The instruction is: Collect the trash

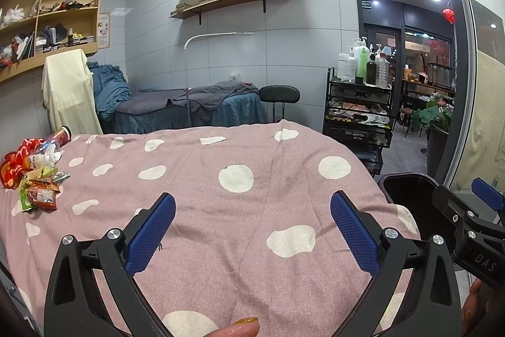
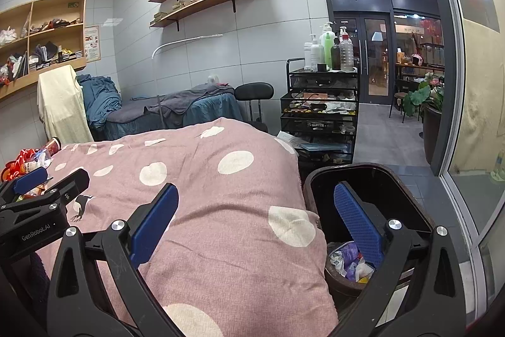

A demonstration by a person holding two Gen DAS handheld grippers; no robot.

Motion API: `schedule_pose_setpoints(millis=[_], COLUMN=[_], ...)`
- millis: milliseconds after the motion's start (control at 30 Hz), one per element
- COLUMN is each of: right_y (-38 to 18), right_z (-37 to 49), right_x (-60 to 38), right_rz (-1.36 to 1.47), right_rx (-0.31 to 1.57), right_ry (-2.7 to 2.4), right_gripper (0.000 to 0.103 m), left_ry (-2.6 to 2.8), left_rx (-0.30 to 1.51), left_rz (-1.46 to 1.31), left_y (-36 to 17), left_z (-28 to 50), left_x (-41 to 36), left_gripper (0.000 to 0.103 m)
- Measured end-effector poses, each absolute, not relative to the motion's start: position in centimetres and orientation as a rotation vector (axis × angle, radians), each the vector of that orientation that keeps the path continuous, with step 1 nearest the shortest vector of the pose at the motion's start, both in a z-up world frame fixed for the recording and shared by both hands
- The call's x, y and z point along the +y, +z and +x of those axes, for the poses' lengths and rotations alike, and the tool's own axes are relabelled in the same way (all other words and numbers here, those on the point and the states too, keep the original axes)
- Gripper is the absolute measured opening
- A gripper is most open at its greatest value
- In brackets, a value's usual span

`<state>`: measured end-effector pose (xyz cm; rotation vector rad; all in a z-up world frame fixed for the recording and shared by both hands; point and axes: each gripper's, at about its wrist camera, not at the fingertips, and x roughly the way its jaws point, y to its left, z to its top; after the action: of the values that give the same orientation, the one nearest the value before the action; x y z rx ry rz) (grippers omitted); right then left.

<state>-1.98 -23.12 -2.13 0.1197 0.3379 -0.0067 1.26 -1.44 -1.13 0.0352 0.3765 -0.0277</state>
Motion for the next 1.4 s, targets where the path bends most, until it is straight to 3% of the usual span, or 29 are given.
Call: schedule_pose_setpoints(millis=[1400], right_y=[-3.0], right_z=[-2.0], right_x=[-22.9], right_rz=[0.147], right_rx=[0.357], right_ry=[-0.013], right_gripper=[0.098], left_ry=[-0.048], left_rx=[0.387], left_rz=[0.04], left_y=[-0.8], left_z=[2.3], left_x=[-0.7], left_gripper=[0.098])
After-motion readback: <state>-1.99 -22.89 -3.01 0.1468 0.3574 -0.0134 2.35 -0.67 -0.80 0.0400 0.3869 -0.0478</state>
